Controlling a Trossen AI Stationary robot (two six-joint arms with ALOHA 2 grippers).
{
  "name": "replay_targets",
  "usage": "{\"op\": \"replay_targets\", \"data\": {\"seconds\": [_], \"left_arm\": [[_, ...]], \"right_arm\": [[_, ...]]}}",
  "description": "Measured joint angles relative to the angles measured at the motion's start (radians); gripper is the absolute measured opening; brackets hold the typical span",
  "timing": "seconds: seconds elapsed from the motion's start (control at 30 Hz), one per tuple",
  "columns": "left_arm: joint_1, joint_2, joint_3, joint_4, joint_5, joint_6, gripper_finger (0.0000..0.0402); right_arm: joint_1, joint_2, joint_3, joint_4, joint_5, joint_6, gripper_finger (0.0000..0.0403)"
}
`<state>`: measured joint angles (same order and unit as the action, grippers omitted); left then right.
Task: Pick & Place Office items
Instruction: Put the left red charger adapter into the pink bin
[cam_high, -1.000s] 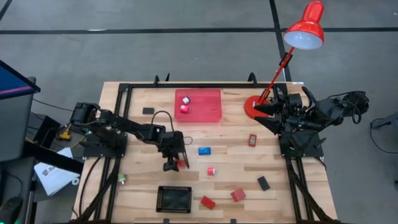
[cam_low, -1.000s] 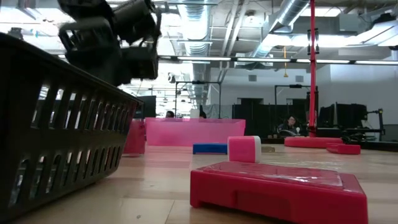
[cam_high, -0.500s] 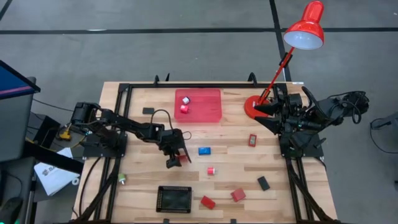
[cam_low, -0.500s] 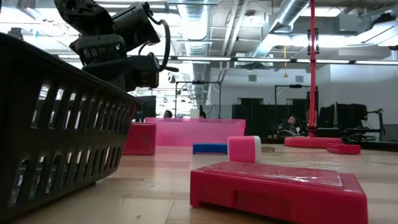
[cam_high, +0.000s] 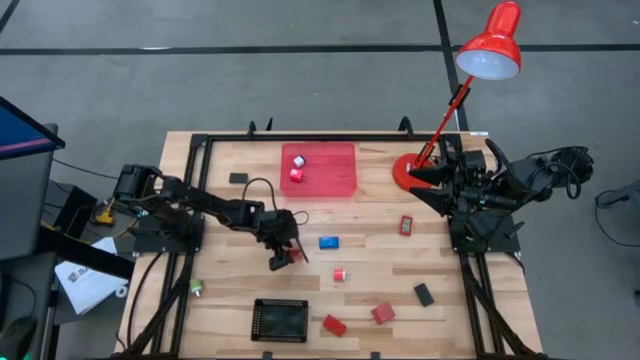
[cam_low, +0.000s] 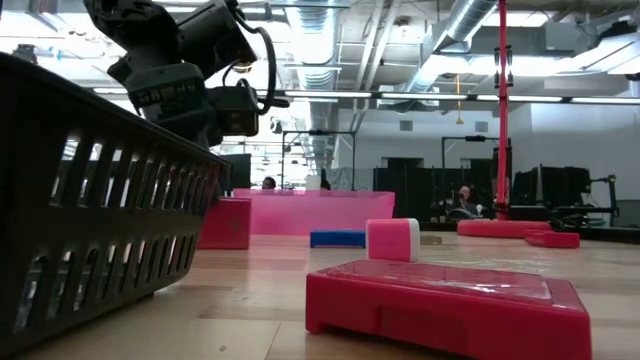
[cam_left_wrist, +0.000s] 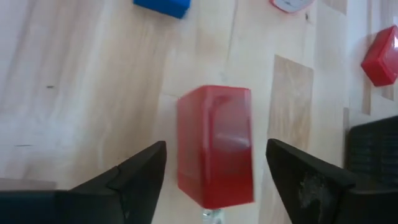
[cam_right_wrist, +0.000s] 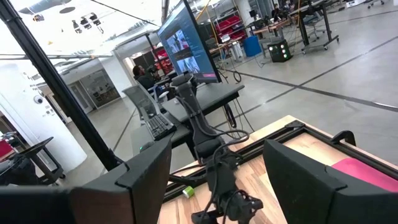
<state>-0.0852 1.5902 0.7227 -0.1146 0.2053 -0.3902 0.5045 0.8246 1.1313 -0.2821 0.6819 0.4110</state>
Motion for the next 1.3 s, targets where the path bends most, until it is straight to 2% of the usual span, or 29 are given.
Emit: {"op": "replay_targets", "data": {"seconds": [0.2,0.43,0.57,0.8,0.97,1.2,1.3], "left_arm": [[-0.015,-0.001,0.001,0.000,-0.040,-0.011,0.0203],[-0.002,-0.003,0.003,0.011,-0.041,-0.040,0.0119],[0.009,-0.002,0.001,0.059,-0.034,-0.065,0.0116],[0.057,-0.002,0.001,0.337,-0.020,-0.186,0.0117],[0.133,-0.002,0.004,0.522,-0.090,-0.286,0.0116],[0.289,-0.002,0.098,0.530,-0.220,-0.265,0.0117],[0.353,-0.002,0.158,0.471,-0.295,-0.264,0.0116]], "right_arm": [[0.000,0.000,0.000,0.000,0.000,0.000,0.0249],[0.000,0.000,0.000,0.000,0.000,0.000,0.0249],[0.000,0.000,0.000,0.000,0.000,0.000,0.0249],[0.000,0.000,0.000,0.001,0.000,0.000,0.0249],[0.000,0.000,0.000,0.001,0.000,-0.001,0.0249],[-0.003,0.000,0.000,0.001,0.000,-0.008,0.0249],[-0.003,0.000,0.000,0.001,0.004,-0.014,0.0249]]}}
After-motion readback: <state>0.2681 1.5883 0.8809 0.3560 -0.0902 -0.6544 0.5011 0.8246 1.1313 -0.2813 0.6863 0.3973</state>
